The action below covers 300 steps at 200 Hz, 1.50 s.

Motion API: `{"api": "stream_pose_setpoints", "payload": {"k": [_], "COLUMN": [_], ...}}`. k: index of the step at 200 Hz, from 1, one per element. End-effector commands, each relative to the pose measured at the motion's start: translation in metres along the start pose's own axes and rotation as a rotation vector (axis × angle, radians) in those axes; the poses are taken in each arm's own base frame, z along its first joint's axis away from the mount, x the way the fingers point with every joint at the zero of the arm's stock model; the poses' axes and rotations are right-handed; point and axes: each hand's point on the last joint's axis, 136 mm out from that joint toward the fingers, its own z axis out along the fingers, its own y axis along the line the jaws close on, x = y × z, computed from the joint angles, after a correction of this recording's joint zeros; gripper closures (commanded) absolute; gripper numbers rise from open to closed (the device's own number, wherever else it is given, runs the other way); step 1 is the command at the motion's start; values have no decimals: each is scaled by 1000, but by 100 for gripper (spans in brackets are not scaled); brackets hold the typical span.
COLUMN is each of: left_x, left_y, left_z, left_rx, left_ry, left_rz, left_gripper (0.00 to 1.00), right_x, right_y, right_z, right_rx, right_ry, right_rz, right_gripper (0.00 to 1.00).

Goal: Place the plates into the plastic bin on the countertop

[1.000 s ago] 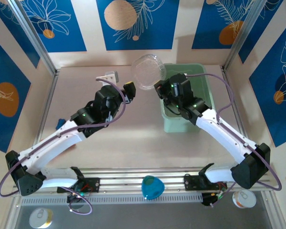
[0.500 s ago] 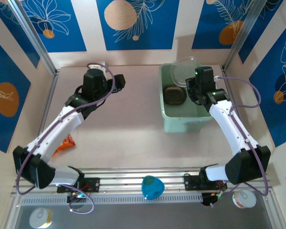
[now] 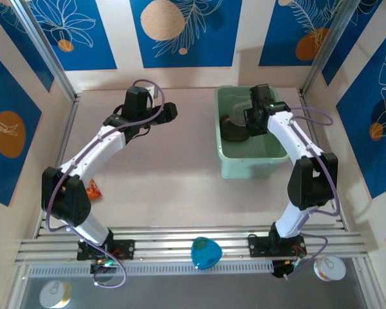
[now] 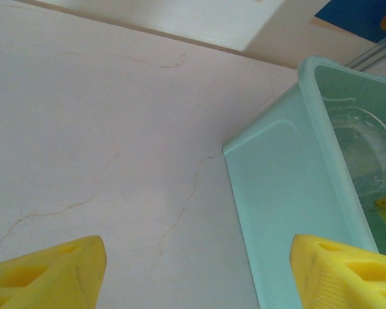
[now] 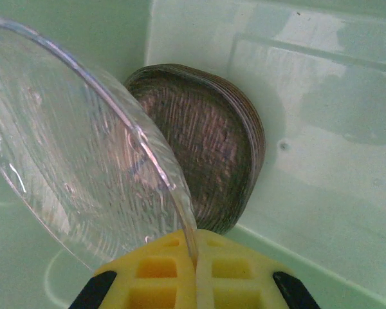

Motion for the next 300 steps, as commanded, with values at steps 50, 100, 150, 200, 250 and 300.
{"api": "stream_pose_setpoints", "payload": {"k": [50,100,150,200,250,300], "left_x": [1,10,13,14,17,30], "left_y": [1,3,2,-3,-13,-30], "left_z": [23,28,21,9,-7,-20], "left_rx": [54,61,65,72,78,99], "left_ry": [73,106,120,112,107,116], "left_rz": [-28,-44,-51,-68,-56,-39], "left_gripper": [25,24,24,24,23,23], "right_x": [24,29,27,27,29,0], "right_y": [4,-7,-6,18,35,38], "right_z": [39,59,68,39,-24,-91], "right_rx": [130,220,213,114,-43,-164], "right_ry": [11,-26,-70,-60,-60,-134], "right_rz": [35,42,27,-78,-242,-551], "right_gripper": [100,100,70,27,18,15]}}
